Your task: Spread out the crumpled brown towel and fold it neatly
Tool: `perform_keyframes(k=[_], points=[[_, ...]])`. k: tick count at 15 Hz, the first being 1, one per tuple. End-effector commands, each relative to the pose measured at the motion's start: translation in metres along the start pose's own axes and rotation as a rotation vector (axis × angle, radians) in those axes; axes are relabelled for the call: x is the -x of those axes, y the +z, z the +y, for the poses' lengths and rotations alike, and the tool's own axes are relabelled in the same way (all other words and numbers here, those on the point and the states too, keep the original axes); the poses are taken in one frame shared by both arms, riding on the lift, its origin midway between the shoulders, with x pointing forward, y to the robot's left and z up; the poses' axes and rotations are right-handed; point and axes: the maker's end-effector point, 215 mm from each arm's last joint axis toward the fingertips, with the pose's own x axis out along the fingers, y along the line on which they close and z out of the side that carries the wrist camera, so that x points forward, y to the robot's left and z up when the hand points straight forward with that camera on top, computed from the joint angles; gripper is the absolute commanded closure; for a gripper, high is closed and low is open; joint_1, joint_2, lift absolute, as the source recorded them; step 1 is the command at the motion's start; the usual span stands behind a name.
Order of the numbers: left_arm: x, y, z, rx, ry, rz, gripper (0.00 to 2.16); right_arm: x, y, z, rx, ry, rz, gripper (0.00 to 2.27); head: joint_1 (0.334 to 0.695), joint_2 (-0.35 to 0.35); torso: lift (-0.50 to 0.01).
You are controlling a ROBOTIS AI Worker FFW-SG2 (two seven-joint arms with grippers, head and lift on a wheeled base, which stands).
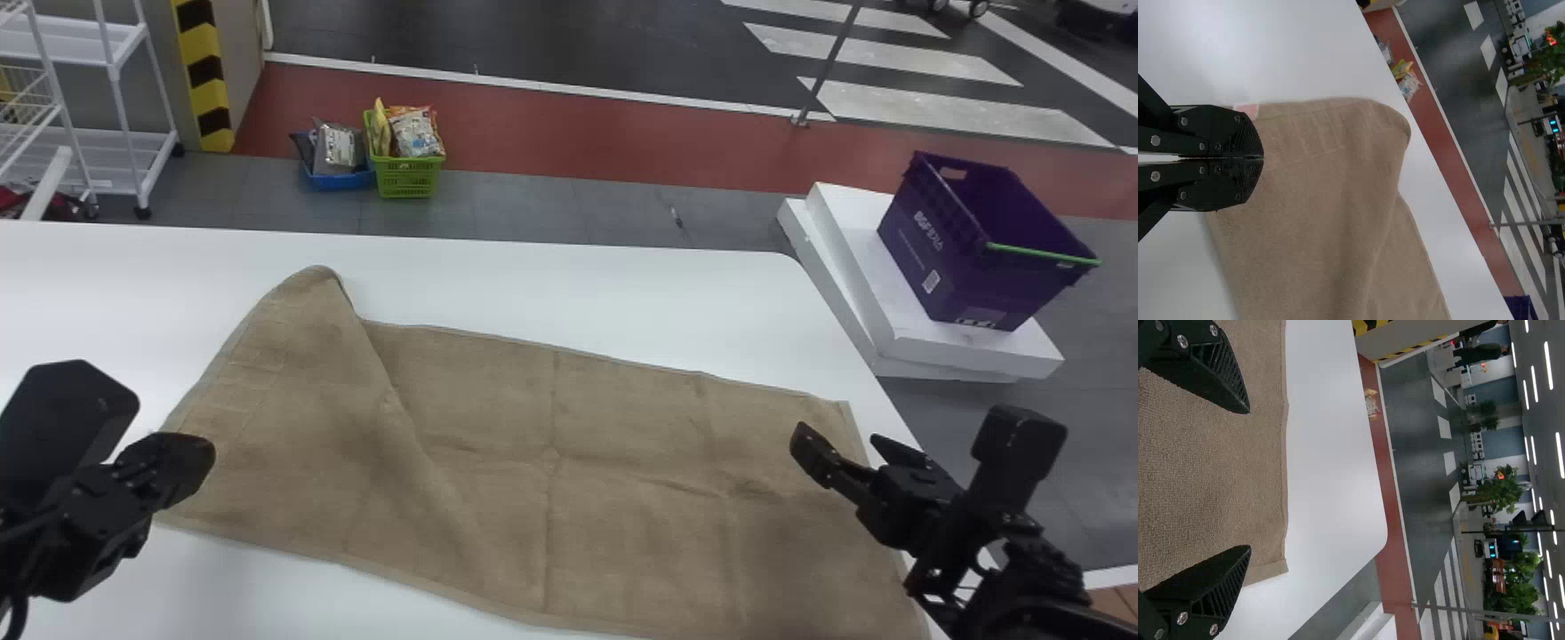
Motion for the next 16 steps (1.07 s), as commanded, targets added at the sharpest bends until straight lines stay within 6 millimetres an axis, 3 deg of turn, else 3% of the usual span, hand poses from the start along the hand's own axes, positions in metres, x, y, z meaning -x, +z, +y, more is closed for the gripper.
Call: perform_keyframes(k=[1,2,8,16], points=[[-0.028,-0.006,0.004,-0.037,0.030,0.050,1.86,0.005,-0.002,-0.008,-0.009,-0.012,-0.004,0.07,0.695,-0.294,-0.128],[-0.033,-0.013,0.010,-0.053,0.066,0.072,2.04,0.007,-0.001,-0.012,-0.012,-0.018,-0.008,0.07,0.695,-0.296,-0.128],[-0.036,-0.033,0.021,-0.072,0.085,0.131,2.04,0.008,-0.001,-0.016,-0.012,-0.022,-0.014,0.07,0.695,-0.293,-0.128],[-0.004,-0.054,0.031,-0.036,0.097,0.149,2.04,0.004,0.000,-0.009,-0.013,-0.011,-0.016,0.07,0.695,-0.262,-0.128]])
